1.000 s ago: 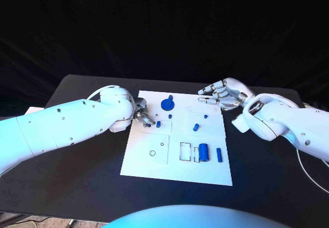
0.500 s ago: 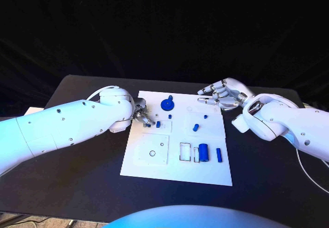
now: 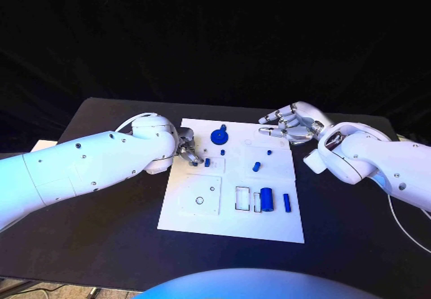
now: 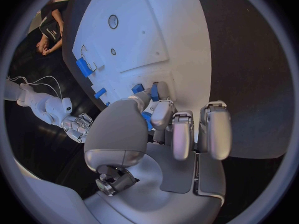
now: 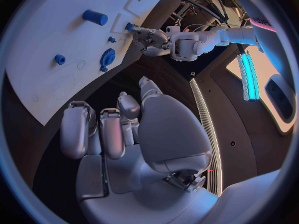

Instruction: Assemble the parts on the task board

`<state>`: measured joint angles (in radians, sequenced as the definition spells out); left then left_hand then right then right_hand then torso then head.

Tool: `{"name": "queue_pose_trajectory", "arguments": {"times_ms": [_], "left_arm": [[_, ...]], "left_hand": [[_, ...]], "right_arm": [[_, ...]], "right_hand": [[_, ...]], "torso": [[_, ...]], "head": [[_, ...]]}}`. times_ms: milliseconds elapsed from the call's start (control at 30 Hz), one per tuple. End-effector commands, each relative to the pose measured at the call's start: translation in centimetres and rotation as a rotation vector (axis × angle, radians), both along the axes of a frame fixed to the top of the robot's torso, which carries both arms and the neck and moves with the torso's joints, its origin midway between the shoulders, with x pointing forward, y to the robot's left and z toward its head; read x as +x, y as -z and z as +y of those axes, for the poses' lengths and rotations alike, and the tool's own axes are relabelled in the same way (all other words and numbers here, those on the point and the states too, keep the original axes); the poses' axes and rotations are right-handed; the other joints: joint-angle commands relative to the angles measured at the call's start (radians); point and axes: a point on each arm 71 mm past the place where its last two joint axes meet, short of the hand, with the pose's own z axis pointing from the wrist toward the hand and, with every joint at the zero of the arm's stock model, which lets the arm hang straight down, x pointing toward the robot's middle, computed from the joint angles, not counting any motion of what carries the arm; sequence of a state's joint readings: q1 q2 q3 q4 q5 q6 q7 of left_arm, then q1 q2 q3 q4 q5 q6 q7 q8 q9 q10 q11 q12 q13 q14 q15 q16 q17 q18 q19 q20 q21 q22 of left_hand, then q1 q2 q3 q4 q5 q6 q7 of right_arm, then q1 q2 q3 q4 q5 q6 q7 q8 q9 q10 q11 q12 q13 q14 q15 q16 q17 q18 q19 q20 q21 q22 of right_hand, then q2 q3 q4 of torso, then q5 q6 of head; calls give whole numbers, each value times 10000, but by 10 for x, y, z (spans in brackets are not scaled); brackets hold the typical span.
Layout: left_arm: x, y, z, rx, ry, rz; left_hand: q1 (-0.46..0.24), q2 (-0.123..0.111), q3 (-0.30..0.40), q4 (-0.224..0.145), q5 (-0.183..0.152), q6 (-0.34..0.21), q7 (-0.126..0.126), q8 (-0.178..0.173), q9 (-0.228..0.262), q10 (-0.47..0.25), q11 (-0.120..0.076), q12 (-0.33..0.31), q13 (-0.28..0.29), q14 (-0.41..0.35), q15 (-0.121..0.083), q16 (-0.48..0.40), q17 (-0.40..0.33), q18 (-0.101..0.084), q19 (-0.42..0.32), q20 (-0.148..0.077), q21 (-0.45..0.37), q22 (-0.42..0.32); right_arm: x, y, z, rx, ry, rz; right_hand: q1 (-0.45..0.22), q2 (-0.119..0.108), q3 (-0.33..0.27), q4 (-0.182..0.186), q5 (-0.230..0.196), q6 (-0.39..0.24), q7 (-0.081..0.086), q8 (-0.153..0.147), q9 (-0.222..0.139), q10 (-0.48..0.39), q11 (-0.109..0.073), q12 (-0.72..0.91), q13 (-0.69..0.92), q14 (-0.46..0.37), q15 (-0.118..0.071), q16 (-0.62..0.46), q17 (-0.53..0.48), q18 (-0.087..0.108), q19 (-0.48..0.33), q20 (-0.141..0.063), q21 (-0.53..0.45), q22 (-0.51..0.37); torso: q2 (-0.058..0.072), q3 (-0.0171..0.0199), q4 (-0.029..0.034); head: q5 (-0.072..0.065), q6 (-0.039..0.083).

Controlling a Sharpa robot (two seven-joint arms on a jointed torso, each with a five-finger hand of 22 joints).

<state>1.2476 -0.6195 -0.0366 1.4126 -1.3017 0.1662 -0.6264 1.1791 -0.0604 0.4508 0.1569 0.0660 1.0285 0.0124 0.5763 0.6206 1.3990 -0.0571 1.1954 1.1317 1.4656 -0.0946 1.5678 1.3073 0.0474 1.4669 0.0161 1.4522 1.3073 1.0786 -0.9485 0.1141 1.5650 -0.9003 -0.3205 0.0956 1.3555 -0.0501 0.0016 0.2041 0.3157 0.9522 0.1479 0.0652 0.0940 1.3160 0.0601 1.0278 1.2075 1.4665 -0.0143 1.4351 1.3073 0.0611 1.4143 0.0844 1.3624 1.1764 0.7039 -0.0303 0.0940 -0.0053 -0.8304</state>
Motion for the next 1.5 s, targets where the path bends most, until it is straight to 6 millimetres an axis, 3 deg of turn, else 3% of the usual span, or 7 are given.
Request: {"name": "queue_pose_trajectory", "arguments": {"times_ms": [33,333,567,900,1500], "left_arm": [[-4,10,0,160,-5,118],[-4,11,1,280,40,189],[-5,13,2,496,147,413],[-5,13,4,727,192,491],[-4,13,7,797,120,366]], "left_hand": [[401,295,746,-675,38,-22,-9,2,12,28,43,-62,-10,1052,-48,30,2635,-108,358,-37,0,1346],[337,268,871,-699,30,-25,3,16,24,33,53,-65,-9,1052,-40,30,2635,-107,357,-30,-4,1347],[-262,-178,688,-538,-10,31,-18,84,63,82,55,-15,47,1052,-25,30,2635,-110,365,-8,-1,1368],[-803,-466,346,-267,-20,121,-53,101,52,120,24,37,112,1052,-53,30,2635,-113,376,-26,6,1392],[-1029,-546,167,-99,-22,171,-61,97,35,133,17,59,144,1052,-63,30,2635,-114,380,-37,6,1402]], "right_arm": [[-1,0,2,9,-152,-11],[-1,0,1,1,-154,3],[0,1,1,-8,-159,22],[0,1,1,-10,-161,29],[0,1,1,-10,-172,41]], "right_hand": [[-45,92,-76,-4,59,54,9,34,15,-43,-12,-46,-5,603,-48,-64,808,176,-95,-7,-40,-12],[-48,95,-77,-3,60,54,9,34,16,-42,-12,-41,-2,603,-48,-64,808,176,-95,-7,-41,-13],[-48,95,-77,-3,60,54,9,34,16,-42,-12,-41,-2,603,-48,-64,808,176,-95,-7,-41,-13],[-48,95,-77,-3,60,54,9,34,16,-42,-12,-41,-2,603,-48,-64,808,176,-95,-7,-41,-13],[-48,95,-77,-3,60,54,9,34,16,-42,-12,-41,-2,603,-48,-64,808,176,-95,-7,-41,-13]], "torso": [[1,2,-1],[-4,-1,3],[-3,-2,0],[0,-4,7],[-5,-2,5]], "head": [[-6,-5],[-9,-11],[-6,-33],[-13,-22],[-10,-29]]}}
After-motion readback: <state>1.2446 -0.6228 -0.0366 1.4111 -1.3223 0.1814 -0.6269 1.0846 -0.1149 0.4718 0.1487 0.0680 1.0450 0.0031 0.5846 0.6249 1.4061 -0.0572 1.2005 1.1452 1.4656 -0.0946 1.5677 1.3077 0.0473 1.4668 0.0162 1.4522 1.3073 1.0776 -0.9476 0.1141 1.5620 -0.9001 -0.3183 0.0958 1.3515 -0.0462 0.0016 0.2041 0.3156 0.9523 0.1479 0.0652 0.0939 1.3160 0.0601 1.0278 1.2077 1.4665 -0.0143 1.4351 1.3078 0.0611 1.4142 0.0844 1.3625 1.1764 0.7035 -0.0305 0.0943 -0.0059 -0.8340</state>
